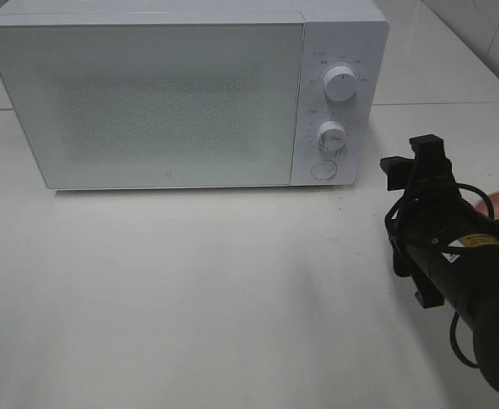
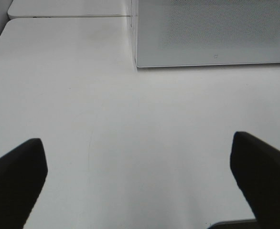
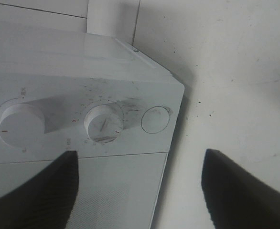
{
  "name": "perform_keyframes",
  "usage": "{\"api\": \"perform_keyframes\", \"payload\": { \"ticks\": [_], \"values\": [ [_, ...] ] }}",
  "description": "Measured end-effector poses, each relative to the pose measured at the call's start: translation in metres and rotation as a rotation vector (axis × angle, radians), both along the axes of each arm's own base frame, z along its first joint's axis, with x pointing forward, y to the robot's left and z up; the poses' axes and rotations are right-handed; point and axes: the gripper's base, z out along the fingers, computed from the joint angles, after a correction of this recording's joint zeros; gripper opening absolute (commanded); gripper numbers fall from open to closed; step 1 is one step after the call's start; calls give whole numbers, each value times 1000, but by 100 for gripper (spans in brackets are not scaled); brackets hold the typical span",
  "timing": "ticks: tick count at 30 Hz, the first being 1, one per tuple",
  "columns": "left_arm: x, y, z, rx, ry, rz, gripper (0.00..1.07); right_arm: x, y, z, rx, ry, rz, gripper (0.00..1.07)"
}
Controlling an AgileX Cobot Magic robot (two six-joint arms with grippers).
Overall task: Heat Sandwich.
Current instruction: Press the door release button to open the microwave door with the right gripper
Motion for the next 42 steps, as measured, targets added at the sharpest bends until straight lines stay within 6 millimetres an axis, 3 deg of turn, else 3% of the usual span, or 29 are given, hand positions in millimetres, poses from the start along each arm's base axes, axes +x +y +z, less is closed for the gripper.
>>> {"api": "perform_keyframes", "payload": {
  "ticks": [6,7,8,10,28,35,42],
  "values": [
    [0,0,0,0,0,0,101,0,0,0,30,1,-11,28],
    [0,0,0,0,0,0,101,0,0,0,30,1,-11,28],
    [0,0,0,0,0,0,101,0,0,0,30,1,-11,12],
    [0,0,0,0,0,0,101,0,0,0,30,1,-11,0],
    [0,0,0,0,0,0,101,0,1,-6,42,38,-14,1],
    [0,0,0,0,0,0,101,14,11,-15,85,64,-2,1],
    [0,0,0,0,0,0,101,40,18,-19,130,100,15,0]
  ]
}}
